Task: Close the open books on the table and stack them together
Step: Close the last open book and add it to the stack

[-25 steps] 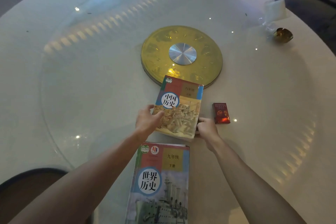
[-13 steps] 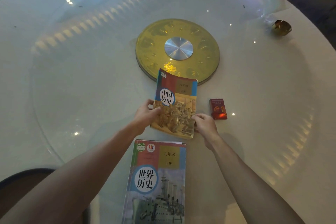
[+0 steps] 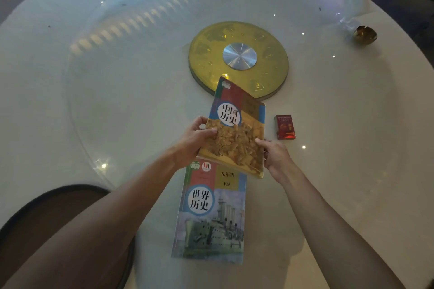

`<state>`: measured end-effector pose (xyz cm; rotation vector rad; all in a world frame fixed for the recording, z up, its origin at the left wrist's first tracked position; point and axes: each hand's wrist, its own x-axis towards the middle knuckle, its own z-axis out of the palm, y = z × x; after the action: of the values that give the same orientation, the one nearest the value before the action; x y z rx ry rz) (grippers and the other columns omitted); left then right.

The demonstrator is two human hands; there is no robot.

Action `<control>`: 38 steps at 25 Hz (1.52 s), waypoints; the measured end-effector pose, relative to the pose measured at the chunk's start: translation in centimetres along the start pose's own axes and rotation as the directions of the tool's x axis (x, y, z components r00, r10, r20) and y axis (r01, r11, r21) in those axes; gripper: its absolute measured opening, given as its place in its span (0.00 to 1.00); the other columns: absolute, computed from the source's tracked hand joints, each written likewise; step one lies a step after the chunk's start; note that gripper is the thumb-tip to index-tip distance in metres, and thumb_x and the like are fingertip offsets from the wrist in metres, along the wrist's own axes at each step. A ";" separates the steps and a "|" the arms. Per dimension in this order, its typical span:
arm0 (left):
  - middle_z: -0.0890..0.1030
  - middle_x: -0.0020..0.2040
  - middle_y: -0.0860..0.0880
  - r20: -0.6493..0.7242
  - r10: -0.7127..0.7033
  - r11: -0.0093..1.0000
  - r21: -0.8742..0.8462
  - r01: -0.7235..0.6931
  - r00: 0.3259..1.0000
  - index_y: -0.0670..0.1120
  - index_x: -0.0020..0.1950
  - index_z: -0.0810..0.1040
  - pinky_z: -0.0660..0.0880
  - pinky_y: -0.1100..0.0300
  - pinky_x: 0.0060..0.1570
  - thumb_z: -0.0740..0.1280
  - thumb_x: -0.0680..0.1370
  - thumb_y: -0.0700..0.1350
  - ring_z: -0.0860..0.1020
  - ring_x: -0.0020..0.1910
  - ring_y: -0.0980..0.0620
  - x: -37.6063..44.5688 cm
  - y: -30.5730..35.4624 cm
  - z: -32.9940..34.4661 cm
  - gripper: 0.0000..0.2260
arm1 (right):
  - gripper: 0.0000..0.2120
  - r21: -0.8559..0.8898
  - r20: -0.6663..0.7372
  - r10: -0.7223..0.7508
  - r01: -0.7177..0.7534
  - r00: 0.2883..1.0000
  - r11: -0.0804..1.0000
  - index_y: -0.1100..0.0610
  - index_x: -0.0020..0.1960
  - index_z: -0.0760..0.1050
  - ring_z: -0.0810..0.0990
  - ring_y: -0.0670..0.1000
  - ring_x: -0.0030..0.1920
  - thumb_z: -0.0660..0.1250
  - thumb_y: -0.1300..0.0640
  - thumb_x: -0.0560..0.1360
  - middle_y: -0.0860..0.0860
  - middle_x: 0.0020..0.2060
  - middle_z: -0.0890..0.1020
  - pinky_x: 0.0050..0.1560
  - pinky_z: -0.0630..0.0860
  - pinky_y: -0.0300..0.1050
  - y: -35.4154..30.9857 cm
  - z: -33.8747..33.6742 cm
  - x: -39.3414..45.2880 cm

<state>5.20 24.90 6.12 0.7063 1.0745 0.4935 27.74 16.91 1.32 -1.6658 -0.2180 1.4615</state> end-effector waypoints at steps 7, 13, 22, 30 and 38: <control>0.81 0.56 0.35 -0.186 0.028 0.977 0.211 0.012 0.982 0.42 0.56 0.73 0.83 0.40 0.44 0.66 0.81 0.37 0.82 0.51 0.34 -5.9 -8.3 -3.0 0.05 | 0.05 -0.322 -0.053 -0.081 0.059 0.995 0.945 0.58 0.53 0.81 0.86 0.54 0.44 0.69 0.63 0.79 0.55 0.48 0.87 0.40 0.83 0.50 5.5 -0.1 -5.6; 0.82 0.52 0.43 -0.319 0.021 0.913 0.391 0.112 0.947 0.43 0.56 0.76 0.79 0.55 0.36 0.70 0.79 0.42 0.82 0.47 0.47 -8.7 -13.8 -4.9 0.08 | 0.06 -0.451 -0.100 -0.076 0.023 0.992 0.892 0.61 0.55 0.79 0.85 0.56 0.47 0.70 0.62 0.79 0.56 0.50 0.86 0.51 0.83 0.59 11.3 -0.3 -8.6; 0.84 0.43 0.51 -0.334 0.109 0.771 0.623 0.133 0.936 0.51 0.55 0.77 0.81 0.54 0.39 0.73 0.74 0.45 0.83 0.40 0.52 -12.1 -18.8 -6.7 0.11 | 0.05 -0.635 -0.111 -0.180 0.070 0.977 0.769 0.54 0.53 0.76 0.84 0.53 0.50 0.70 0.58 0.78 0.49 0.48 0.84 0.52 0.83 0.55 15.9 -0.6 -11.1; 0.75 0.62 0.44 -0.337 0.225 0.523 0.834 0.179 0.914 0.47 0.68 0.73 0.78 0.51 0.53 0.69 0.76 0.55 0.78 0.56 0.46 -12.0 -18.9 -6.4 0.23 | 0.09 -0.810 -0.071 -0.258 0.095 0.964 0.578 0.59 0.49 0.81 0.82 0.57 0.48 0.67 0.53 0.80 0.55 0.47 0.83 0.45 0.78 0.50 16.8 -0.6 -11.3; 0.84 0.54 0.42 -0.373 0.031 0.765 0.606 0.219 0.927 0.43 0.55 0.82 0.75 0.56 0.42 0.66 0.77 0.48 0.79 0.46 0.49 -10.8 -18.0 -6.5 0.12 | 0.17 -0.668 -0.173 -0.174 0.014 0.970 0.744 0.62 0.38 0.73 0.71 0.53 0.35 0.61 0.55 0.82 0.53 0.33 0.75 0.37 0.65 0.48 16.8 -0.1 -10.4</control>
<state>-4.61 7.11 -2.27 1.1860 1.6596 0.1488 18.04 0.23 -2.93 -2.3349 -0.7620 1.1581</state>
